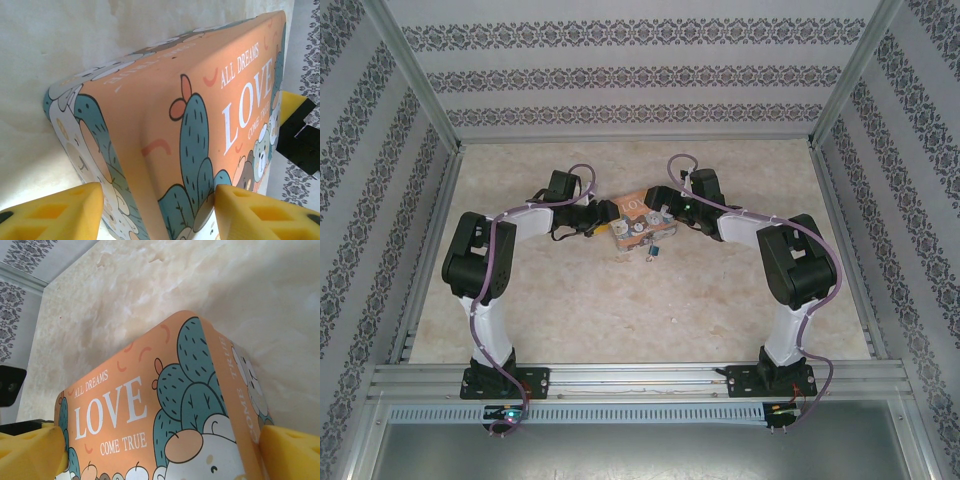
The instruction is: Unlock the padlock with the key
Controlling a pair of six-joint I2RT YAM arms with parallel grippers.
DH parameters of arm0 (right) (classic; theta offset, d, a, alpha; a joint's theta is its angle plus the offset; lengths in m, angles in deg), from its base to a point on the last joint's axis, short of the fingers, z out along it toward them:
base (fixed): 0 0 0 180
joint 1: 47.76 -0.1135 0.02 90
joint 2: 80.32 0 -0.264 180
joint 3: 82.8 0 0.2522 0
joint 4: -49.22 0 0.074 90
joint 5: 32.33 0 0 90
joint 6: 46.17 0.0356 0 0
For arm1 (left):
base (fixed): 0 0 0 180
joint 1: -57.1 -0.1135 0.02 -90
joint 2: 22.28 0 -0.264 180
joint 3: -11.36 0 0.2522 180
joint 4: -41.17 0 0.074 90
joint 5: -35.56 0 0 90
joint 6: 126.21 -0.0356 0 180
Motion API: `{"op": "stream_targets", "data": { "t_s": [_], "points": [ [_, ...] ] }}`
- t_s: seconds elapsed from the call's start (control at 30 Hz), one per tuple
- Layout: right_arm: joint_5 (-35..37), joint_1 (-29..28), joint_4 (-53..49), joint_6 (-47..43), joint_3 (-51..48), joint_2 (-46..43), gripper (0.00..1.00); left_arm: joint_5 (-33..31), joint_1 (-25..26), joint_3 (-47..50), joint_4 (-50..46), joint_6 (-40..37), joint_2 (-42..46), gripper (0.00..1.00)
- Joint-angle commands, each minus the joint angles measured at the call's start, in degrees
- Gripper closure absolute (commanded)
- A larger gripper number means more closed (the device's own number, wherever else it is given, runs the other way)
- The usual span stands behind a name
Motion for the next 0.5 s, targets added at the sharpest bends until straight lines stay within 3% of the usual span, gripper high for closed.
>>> {"op": "stream_targets", "data": {
  "t_s": [0.0,0.47],
  "points": [
    [0.1,-0.4,1.1,-0.1,-1.8,-2.4,0.02,-3.5,-0.4,-0.2,-3.2,-2.1,2.0,0.39],
    [6.1,4.0,0.2,-2.7,-11.5,-13.6,0.02,-9.4,-3.7,1.3,-4.5,-6.8,10.6,0.36]
  ]
}}
